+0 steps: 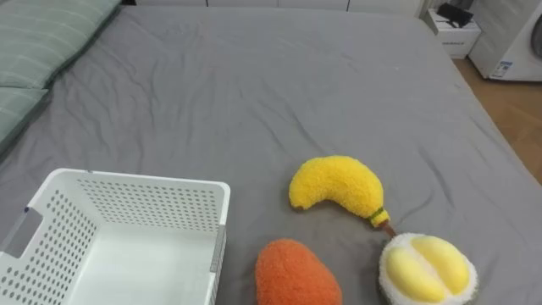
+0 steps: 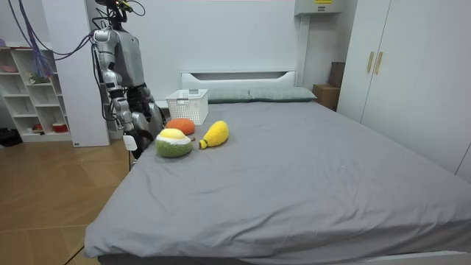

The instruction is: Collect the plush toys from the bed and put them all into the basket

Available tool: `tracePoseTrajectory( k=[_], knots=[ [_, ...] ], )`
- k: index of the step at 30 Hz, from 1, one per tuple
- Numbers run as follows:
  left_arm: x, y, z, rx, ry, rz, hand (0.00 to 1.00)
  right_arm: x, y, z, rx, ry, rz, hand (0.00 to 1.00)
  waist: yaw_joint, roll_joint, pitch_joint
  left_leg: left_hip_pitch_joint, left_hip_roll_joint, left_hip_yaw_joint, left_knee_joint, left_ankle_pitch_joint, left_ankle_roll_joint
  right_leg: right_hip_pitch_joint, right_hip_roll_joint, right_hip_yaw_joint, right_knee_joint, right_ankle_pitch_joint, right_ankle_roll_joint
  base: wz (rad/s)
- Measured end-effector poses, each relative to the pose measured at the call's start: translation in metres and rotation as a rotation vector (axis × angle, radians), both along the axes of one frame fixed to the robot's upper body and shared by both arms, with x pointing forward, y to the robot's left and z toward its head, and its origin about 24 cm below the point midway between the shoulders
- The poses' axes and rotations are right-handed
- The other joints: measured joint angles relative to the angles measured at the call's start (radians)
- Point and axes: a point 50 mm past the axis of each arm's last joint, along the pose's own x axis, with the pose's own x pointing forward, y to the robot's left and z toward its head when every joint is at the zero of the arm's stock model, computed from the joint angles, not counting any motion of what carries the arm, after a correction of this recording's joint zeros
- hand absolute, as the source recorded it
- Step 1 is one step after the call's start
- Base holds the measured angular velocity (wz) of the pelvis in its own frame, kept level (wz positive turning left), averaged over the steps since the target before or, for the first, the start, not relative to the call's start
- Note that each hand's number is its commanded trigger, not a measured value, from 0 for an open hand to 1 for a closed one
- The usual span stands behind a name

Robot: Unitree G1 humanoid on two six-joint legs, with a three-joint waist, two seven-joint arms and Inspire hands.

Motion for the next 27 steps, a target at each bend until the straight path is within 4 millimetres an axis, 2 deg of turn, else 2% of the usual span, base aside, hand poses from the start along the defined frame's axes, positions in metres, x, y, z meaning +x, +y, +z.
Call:
tracePoseTrajectory(
  k=[16,27],
  knots=[
    [0.0,0.0,0.0,-0.009,-0.001,0.006,0.0,-0.001,-0.001,0.0,0.01,-0.009,-0.021,0.0,-0.007,0.001,-0.0002,0.004,0.0,0.002,-0.006,0.0,0.0,0.001,0.0,0.005,0.0,0.0,0.0,0.0],
    [-0.003,0.007,0.001,-0.032,-0.01,0.069,0.0,-0.014,-0.009,0.001,-0.03,0.015,-0.168,0.0,-0.026,-0.009,-0.0046,0.013,0.0,0.004,-0.006,0.0,0.0,0.005,0.0,0.007,0.001,-0.001,0.0,0.0]
  ],
)
